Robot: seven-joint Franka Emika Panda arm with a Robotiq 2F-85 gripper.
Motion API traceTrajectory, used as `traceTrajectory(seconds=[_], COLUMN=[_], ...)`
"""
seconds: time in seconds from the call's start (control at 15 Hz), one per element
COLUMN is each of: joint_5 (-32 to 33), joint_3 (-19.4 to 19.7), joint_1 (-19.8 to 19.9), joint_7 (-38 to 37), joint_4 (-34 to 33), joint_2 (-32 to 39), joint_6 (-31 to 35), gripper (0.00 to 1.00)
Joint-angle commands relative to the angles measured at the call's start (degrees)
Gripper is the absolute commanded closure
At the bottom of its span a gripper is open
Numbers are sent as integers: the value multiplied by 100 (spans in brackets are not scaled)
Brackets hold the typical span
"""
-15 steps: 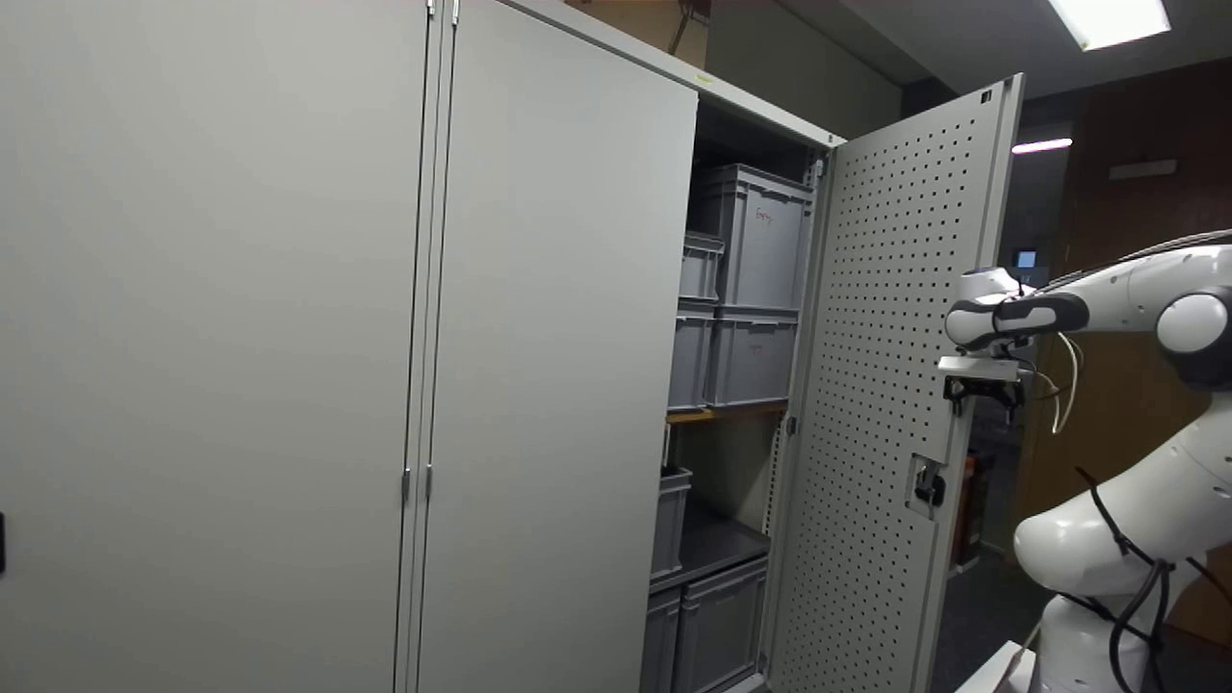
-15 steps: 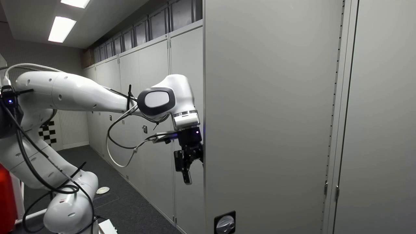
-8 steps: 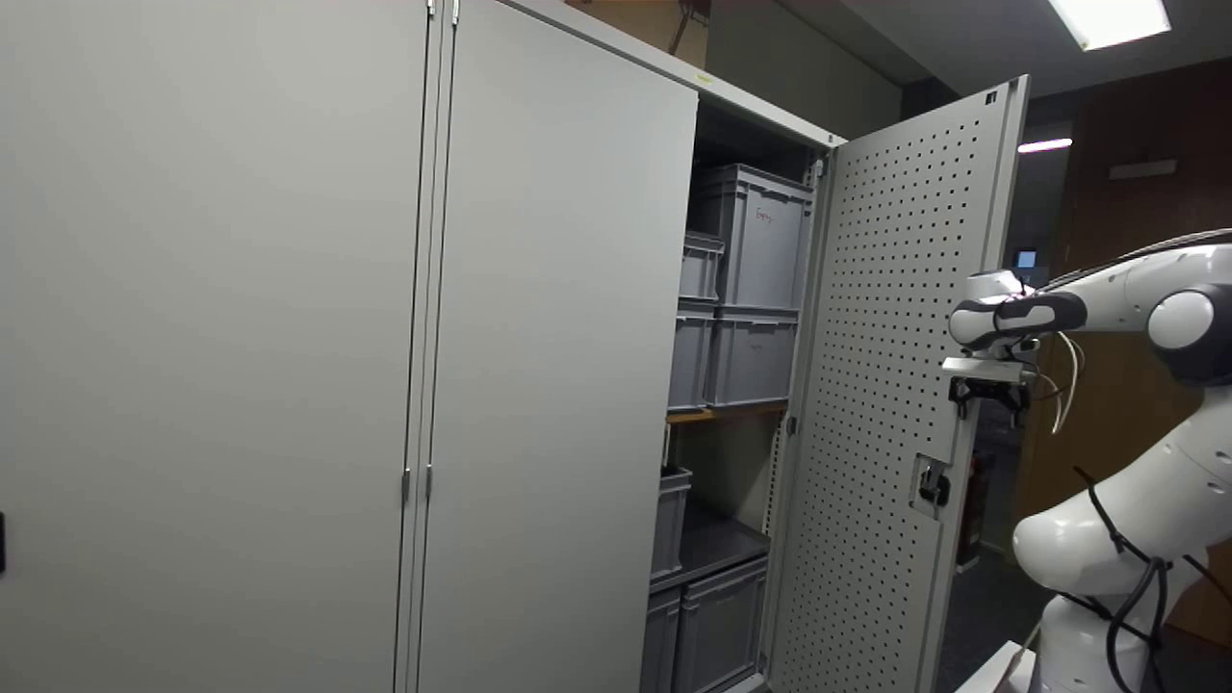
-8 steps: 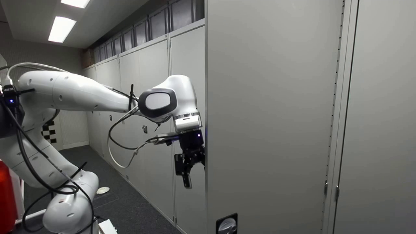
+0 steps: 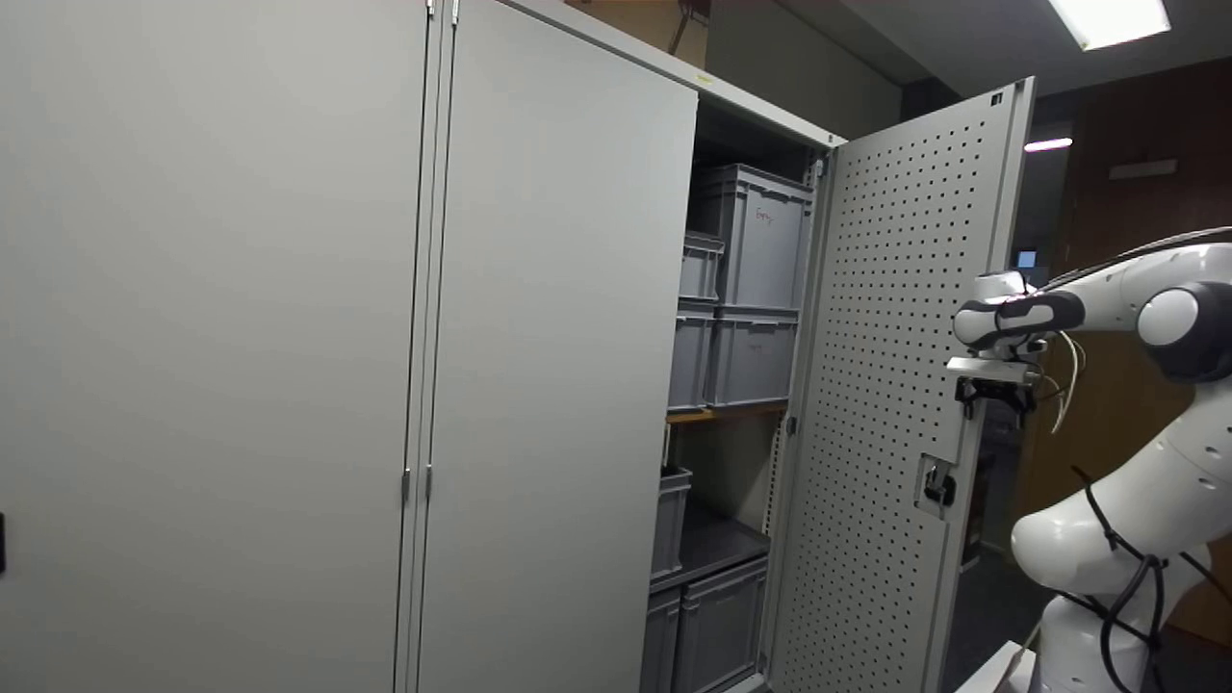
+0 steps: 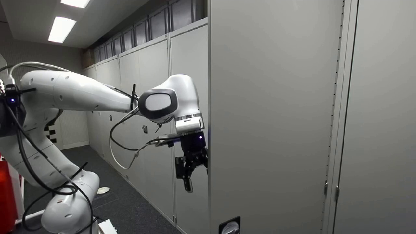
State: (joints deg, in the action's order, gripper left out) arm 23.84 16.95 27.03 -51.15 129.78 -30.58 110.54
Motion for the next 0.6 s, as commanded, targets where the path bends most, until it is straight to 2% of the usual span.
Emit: traceTrajectory(seconds=[0.0,0.53], joint_5=[-84,244], joint_3=[27,-44], joint_1=[236,468], joint_7=[-66,-730], joint_4=[-134,-182], joint_2=[171,368], joint_6=[66,283], gripper=[0,0])
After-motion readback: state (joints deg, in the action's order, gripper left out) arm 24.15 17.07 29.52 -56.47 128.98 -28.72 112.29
